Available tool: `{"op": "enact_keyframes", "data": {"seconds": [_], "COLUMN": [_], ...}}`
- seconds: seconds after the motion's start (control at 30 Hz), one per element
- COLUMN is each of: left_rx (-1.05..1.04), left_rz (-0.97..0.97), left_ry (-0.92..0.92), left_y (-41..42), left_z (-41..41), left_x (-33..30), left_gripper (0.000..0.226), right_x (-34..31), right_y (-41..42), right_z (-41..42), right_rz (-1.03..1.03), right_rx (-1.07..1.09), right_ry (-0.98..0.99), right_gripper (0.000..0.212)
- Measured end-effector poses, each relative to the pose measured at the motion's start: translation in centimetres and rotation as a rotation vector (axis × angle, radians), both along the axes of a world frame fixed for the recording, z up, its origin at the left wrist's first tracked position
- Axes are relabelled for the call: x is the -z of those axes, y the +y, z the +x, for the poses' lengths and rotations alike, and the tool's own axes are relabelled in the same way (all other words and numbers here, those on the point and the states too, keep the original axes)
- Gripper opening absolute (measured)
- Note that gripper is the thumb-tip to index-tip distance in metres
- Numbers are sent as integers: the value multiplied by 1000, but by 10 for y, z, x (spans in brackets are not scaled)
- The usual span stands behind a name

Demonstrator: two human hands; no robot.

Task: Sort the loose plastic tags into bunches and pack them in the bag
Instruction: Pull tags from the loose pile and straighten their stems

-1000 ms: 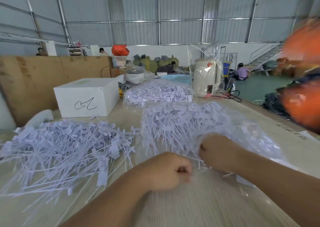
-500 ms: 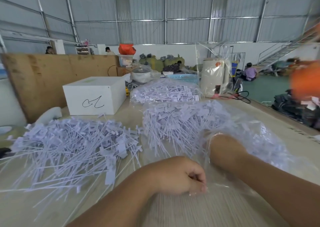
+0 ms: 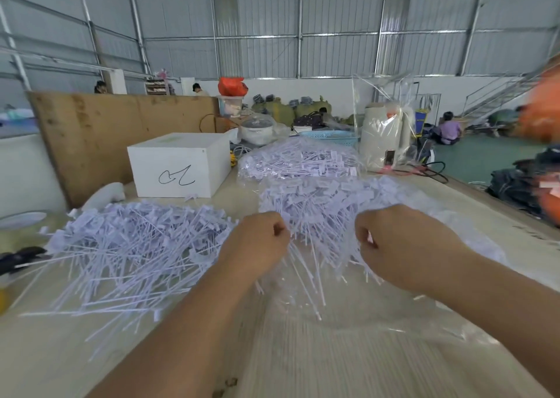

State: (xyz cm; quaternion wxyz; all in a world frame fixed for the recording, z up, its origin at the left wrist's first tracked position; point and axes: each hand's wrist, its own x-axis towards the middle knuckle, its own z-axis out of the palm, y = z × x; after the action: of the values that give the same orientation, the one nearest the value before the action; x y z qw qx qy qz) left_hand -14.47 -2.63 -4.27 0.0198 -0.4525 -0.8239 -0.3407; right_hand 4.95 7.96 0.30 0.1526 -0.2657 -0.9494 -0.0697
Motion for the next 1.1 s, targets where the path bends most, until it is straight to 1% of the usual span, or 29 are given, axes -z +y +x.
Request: {"op": "enact_keyframes", "data": {"seconds": [0.07, 0.1, 0.13, 0.2, 0.23, 0.27, 0.3, 0.33, 0.37, 0.43, 0.47, 0.5, 0.57, 0.6, 0.67, 0.77, 0.87, 1.03, 1.07, 1.1], "left_rx": [-129, -187, -233, -285, -303, -329, -362, -403, -454, -563, -603, -624, -621, -601, -550, -474, -406, -311, -309, -328], "left_rz": [18, 23, 17, -1, -20, -51, -83, -114, -144, -231, -279, -319, -373, -379, -340, -285, -225, -86, -77, -90], "left_ry": [96, 133, 153, 152, 149, 146, 143, 136, 130, 107, 73, 26, -42, -50, -25, -3, -11, -144, -151, -117], "left_y": [-3, -5, -6, -9, -11, -12, -14, -17, -20, -27, -30, -32, -32, -32, -30, -26, -22, -24, -26, -30], "left_z": [-7, -10, -13, -18, -21, -24, -29, -34, -41, -55, -61, -66, -71, -72, -73, -69, -64, -68, -69, -70], "left_x": [-2, -2, -2, -3, -3, -3, -3, -4, -5, -4, -2, 1, 7, 10, 13, 13, 15, 3, -2, -9], "left_gripper": [8, 7, 14, 22, 23, 25, 28, 32, 38, 53, 60, 67, 72, 70, 59, 52, 52, 49, 49, 49], "right_x": [-5, -4, -1, 7, 13, 18, 24, 30, 36, 46, 52, 58, 66, 69, 72, 73, 74, 73, 73, 73], "right_y": [-10, -15, -20, -27, -29, -31, -32, -34, -36, -43, -45, -45, -44, -43, -41, -42, -41, -36, -36, -35], "right_z": [-6, -11, -17, -35, -45, -57, -70, -83, -95, -113, -119, -123, -126, -126, -125, -125, -126, -125, -124, -124], "right_rz": [95, 134, 159, 153, 134, 102, 58, -9, -115, -379, -475, -525, -539, -538, -544, -455, -420, -487, -504, -514], "right_rx": [-58, -100, -155, -278, -332, -363, -374, -376, -384, -381, -372, -359, -311, -281, -235, -196, -193, -176, -168, -162], "right_ry": [187, 249, 286, 302, 302, 291, 274, 245, 204, 112, 79, 55, 14, -1, -1, -21, -20, 8, 12, 16], "right_gripper": [7, 6, 7, 15, 16, 12, 8, 11, 15, 15, 15, 14, 16, 19, 20, 12, 24, 30, 31, 31]}}
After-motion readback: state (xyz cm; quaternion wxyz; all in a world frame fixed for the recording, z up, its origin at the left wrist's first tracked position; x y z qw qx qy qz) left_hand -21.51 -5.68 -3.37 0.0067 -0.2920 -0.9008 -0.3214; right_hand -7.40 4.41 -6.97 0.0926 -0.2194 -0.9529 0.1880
